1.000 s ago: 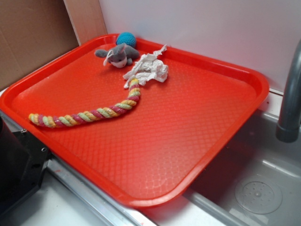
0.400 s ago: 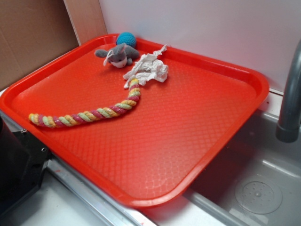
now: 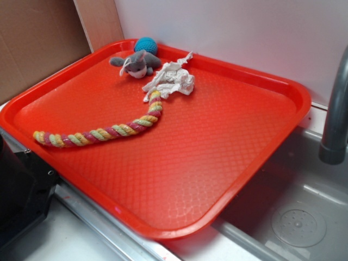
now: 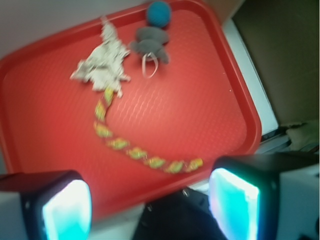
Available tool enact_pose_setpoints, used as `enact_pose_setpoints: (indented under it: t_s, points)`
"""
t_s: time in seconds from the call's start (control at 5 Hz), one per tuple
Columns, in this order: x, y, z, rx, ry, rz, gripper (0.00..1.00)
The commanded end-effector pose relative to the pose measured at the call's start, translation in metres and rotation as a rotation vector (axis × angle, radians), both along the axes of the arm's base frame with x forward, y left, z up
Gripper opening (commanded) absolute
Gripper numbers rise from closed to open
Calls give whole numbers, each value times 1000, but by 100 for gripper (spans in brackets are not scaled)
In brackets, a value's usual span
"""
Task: Grab the gray animal.
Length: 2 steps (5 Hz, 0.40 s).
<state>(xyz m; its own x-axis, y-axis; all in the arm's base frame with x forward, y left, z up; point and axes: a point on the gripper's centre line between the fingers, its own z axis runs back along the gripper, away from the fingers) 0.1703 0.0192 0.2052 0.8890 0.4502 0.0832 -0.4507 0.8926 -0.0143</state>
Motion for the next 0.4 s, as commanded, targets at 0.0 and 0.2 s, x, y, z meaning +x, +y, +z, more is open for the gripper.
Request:
enact_pose_setpoints:
  t_s: [0.0, 0.2]
  points:
    - [46, 23, -29, 35, -99, 246, 100]
    - [67, 29, -50, 68, -130, 311, 100]
